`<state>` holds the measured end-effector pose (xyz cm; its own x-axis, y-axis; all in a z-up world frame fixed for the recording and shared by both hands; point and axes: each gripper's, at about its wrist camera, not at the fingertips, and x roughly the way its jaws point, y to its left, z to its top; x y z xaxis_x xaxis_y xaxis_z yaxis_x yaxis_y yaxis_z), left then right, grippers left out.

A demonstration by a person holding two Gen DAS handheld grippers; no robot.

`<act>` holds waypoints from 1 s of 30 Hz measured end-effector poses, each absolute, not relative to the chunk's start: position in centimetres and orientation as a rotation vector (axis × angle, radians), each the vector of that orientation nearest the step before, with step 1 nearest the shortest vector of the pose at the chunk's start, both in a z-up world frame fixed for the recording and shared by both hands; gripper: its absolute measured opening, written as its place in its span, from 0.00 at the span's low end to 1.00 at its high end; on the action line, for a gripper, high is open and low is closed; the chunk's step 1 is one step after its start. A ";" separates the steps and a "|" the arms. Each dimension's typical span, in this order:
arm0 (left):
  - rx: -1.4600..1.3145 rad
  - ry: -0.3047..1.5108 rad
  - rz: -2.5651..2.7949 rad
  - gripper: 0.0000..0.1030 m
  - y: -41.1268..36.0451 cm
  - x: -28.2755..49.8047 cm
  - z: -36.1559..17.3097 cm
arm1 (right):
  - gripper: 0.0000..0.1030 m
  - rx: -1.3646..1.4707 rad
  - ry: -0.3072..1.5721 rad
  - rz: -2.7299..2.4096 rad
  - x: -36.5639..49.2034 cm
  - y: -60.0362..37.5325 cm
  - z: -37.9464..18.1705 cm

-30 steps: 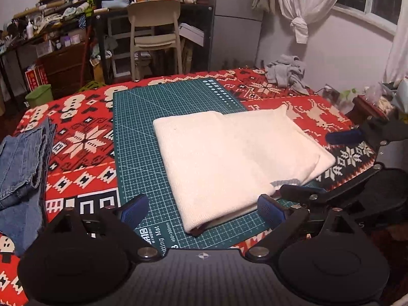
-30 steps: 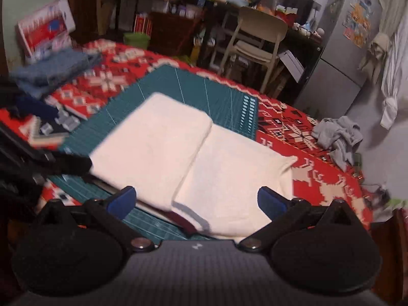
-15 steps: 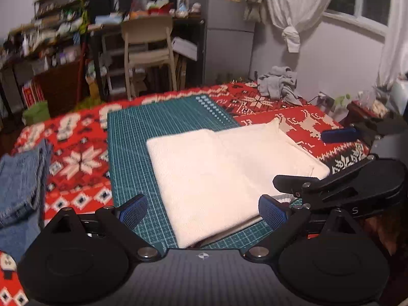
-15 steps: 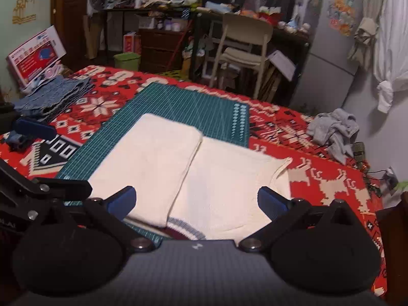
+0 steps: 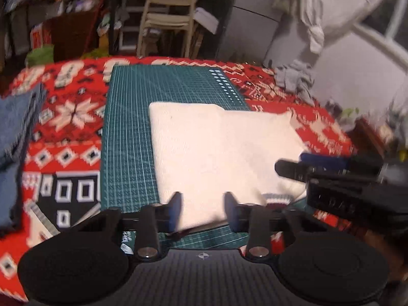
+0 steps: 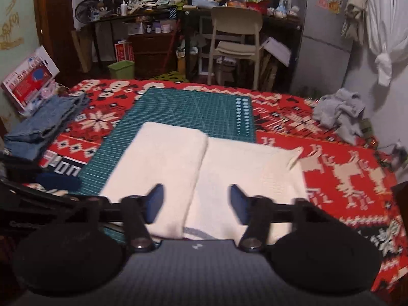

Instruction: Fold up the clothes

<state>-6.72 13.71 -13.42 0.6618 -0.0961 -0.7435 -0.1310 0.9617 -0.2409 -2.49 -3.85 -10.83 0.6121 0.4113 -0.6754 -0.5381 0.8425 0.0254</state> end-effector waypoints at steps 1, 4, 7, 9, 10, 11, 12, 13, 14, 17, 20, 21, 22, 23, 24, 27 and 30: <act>-0.317 0.855 0.018 0.20 13.9 -6.6 -13.6 | 0.40 -0.177 0.747 0.553 -2.3 -3.8 -11.1; -0.383 0.874 0.008 0.11 14.4 -6.0 -14.4 | 0.40 -0.161 0.794 0.541 -2.2 -3.6 -12.0; -0.445 0.889 -0.028 0.03 14.8 -5.4 -15.0 | 0.12 -0.145 0.833 0.564 -1.9 -3.3 -12.9; -0.470 0.892 -0.041 0.02 15.0 -4.9 -15.5 | 0.00 -0.136 0.840 0.592 -2.0 -2.8 -13.3; -0.482 0.893 -0.047 0.02 15.1 -4.7 -15.7 | 0.00 -0.135 0.838 0.606 -2.0 -2.4 -13.4; -0.494 0.894 -0.054 0.02 15.1 -4.5 -16.0 | 0.00 -0.136 0.835 0.619 -2.1 -2.0 -13.6; -0.487 0.899 -0.049 0.02 15.1 -4.3 -16.2 | 0.00 -0.141 0.831 0.625 -2.1 -1.7 -13.8; -0.481 0.912 -0.046 0.02 15.1 -4.0 -16.6 | 0.00 -0.148 0.828 0.631 -2.1 -1.3 -14.0; -0.480 0.923 -0.047 0.01 15.1 -3.9 -16.9 | 0.00 -0.152 0.833 0.633 -2.0 -1.0 -14.4; -0.481 0.933 -0.062 0.01 15.0 -4.2 -17.5 | 0.00 -0.161 0.895 0.641 -1.8 -0.5 -16.1; -0.469 0.937 -0.070 0.01 14.9 -4.7 -17.8 | 0.00 -0.157 0.894 0.640 -2.5 -1.2 -17.1; -0.466 0.938 -0.072 0.01 15.0 -4.8 -17.9 | 0.00 -0.157 0.899 0.641 -2.7 -1.4 -17.1; -0.467 0.936 -0.073 0.01 15.0 -4.9 -17.8 | 0.00 -0.154 0.905 0.642 -2.8 -1.6 -17.0; -0.468 0.933 -0.074 0.00 15.0 -5.0 -17.6 | 0.00 -0.155 0.909 0.641 -2.9 -1.7 -16.9; -0.469 0.930 -0.075 0.00 15.0 -5.1 -17.4 | 0.00 -0.156 0.911 0.640 -3.0 -1.7 -16.8; -0.462 0.889 -0.087 0.01 14.9 -5.1 -16.3 | 0.02 -0.169 0.877 0.645 -3.2 -1.6 -16.1; -0.455 0.891 -0.078 0.01 14.9 -4.5 -16.5 | 0.02 -0.171 0.865 0.641 -2.5 -1.4 -15.6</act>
